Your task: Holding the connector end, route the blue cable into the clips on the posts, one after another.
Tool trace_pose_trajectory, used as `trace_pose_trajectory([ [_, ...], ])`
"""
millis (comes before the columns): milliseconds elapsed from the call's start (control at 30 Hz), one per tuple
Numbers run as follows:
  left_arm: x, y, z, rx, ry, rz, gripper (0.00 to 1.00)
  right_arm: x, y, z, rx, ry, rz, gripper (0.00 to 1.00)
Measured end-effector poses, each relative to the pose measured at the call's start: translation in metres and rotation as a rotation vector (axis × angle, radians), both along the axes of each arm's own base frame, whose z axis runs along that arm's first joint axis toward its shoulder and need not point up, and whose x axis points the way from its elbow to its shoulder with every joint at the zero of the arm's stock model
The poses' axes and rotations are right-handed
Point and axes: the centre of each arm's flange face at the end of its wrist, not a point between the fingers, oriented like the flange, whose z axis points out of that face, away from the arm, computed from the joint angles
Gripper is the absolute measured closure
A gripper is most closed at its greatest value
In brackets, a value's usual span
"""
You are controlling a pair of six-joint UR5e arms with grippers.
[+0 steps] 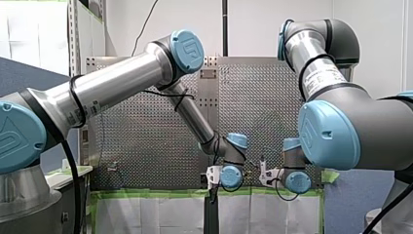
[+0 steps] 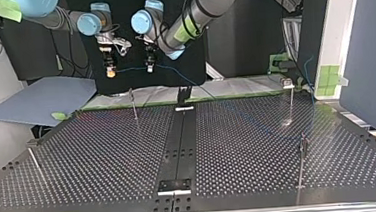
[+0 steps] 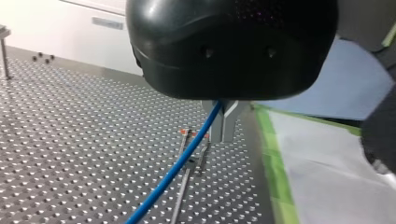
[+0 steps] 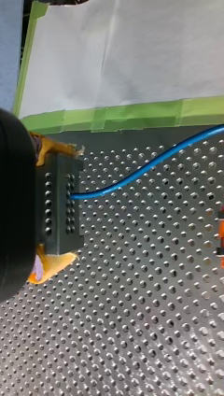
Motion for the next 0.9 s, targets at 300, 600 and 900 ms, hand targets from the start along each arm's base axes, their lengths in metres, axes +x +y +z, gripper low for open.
trace_pose_trajectory([
  [300,0.011,-0.021,0.002,-0.037,-0.026,-0.007,1.0,-0.007,-0.027,0.007,-0.029,-0.017,-0.019,1.0],
  [600,0.029,-0.042,0.01,-0.103,-0.074,0.003,1.0,-0.014,-0.043,0.009,-0.04,-0.023,-0.03,1.0],
  [900,0.045,-0.043,0.006,-0.121,-0.081,-0.001,1.0,-0.028,-0.065,-0.003,-0.017,-0.034,-0.011,1.0],
])
